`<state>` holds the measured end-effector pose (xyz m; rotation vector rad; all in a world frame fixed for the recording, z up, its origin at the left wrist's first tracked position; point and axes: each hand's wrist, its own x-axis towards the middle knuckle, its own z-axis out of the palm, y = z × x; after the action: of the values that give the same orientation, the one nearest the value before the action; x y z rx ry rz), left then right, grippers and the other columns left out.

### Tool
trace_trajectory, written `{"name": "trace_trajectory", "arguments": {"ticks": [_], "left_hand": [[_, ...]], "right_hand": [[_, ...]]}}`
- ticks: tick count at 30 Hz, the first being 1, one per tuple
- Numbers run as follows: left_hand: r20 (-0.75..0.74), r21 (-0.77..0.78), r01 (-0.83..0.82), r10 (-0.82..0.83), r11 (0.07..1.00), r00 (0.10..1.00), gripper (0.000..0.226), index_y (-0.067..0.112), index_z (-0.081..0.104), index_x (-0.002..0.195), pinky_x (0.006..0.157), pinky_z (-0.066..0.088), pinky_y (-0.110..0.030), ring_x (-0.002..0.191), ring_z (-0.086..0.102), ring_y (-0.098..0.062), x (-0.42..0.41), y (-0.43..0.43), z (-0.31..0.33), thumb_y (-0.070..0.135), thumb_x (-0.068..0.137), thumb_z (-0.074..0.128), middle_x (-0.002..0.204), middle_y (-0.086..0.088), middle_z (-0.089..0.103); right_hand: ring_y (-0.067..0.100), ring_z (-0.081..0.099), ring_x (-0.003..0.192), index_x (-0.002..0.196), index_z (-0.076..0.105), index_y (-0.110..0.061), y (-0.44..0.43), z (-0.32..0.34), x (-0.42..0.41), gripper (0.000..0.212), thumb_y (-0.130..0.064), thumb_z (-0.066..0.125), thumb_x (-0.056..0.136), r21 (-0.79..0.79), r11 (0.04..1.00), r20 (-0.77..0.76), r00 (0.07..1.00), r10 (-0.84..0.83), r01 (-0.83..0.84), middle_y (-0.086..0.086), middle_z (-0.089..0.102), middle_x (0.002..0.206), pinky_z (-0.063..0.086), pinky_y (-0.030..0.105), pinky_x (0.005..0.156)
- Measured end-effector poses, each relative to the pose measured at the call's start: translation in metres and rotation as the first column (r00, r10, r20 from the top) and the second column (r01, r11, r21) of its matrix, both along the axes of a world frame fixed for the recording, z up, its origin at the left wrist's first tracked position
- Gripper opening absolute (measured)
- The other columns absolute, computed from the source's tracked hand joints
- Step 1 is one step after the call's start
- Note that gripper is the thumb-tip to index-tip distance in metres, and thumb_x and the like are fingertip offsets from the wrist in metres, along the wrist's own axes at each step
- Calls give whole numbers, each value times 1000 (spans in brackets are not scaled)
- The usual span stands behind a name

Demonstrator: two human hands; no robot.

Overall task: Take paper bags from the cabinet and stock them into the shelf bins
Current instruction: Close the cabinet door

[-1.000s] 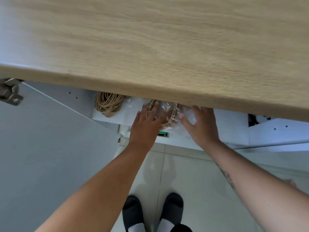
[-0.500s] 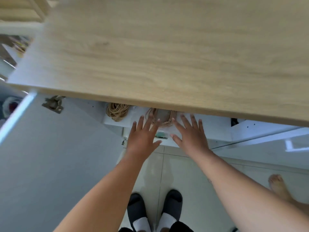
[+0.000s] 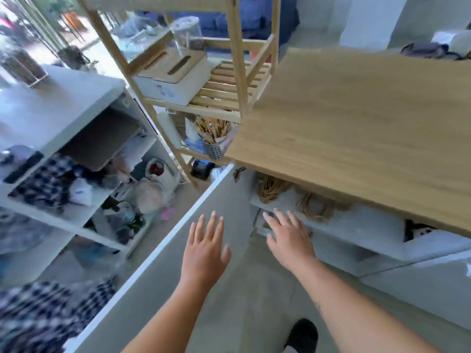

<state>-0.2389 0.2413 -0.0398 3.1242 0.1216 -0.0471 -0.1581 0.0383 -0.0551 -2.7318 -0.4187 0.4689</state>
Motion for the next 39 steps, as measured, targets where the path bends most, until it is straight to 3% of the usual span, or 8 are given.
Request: {"name": "trace_trajectory", "arguments": {"ticks": [7, 12, 19, 24, 28, 32, 35, 39], "left_hand": [[-54, -59, -186, 183, 981, 982, 75, 8, 44, 147, 118, 29, -48, 144, 37, -32, -104, 101, 23, 39, 84, 69, 156, -10, 39], [-240, -179, -215, 169, 960, 956, 73, 22, 0, 159, 124, 11, -35, 153, 8, -17, -163, 144, 21, 44, 101, 38, 166, 8, -5], [-216, -276, -117, 57, 954, 975, 60, 29, 22, 157, 111, 32, -27, 140, 39, -12, -171, 157, 30, 44, 100, 36, 162, 20, 16], [-171, -319, 83, -143, 944, 975, 67, 25, 58, 137, 106, 43, -33, 131, 54, -18, -168, 157, 35, 48, 89, 17, 145, 12, 54], [-109, -333, 95, -138, 938, 984, 47, 14, 63, 131, 102, 49, -39, 125, 59, -24, -154, 144, 29, 28, 94, 38, 139, -2, 61], [-82, -299, 145, -177, 943, 981, 50, 10, 60, 134, 102, 46, -42, 128, 56, -29, -124, 120, 27, 23, 90, 41, 143, -7, 57], [-60, -267, 201, -225, 942, 973, 47, 11, 52, 141, 108, 40, -43, 136, 48, -30, -93, 95, 24, 17, 95, 45, 152, -5, 47], [-95, -230, 293, -321, 928, 942, 55, 16, 31, 154, 118, 26, -39, 147, 29, -23, -54, 51, 24, 19, 100, 40, 163, 1, 26]], "right_hand": [[28, 8, 151, 154, 19, -36, 120, 40, -41, 56, -30, 37, 102, 14, 978, 68, 976, 209, -210, -4, 13, 165, 13, 45, 121], [32, -4, 151, 155, 11, -36, 185, 43, -61, 68, -11, 38, 98, -78, 939, 33, 941, 338, -335, -6, 0, 166, 13, 48, 120], [31, -2, 152, 156, 13, -33, 190, 46, -77, 92, 19, 37, 84, -190, 933, 1, 950, 313, -307, -9, -2, 166, 21, 47, 120], [31, 5, 151, 154, 21, -32, 169, 50, -87, 85, 17, 35, 85, -214, 935, 32, 955, 295, -282, -9, 4, 165, 33, 48, 110], [26, 8, 152, 153, 23, -34, 138, 49, -100, 65, -3, 34, 97, -214, 945, 32, 965, 260, -247, -14, 7, 165, 39, 46, 105], [22, 7, 152, 153, 24, -33, 108, 54, -112, 52, -35, 27, 102, -178, 970, -3, 986, 165, -163, -16, 10, 164, 34, 47, 109], [24, 6, 152, 154, 22, -30, 87, 53, -118, 63, -56, 32, 97, -203, 972, 4, 992, 125, -121, -15, 9, 164, 34, 46, 108], [24, -3, 152, 156, 5, -27, 58, 37, -133, 68, -36, 40, 99, -189, 982, 4, 1000, 15, -14, -15, -5, 165, 30, 46, 112]]}}
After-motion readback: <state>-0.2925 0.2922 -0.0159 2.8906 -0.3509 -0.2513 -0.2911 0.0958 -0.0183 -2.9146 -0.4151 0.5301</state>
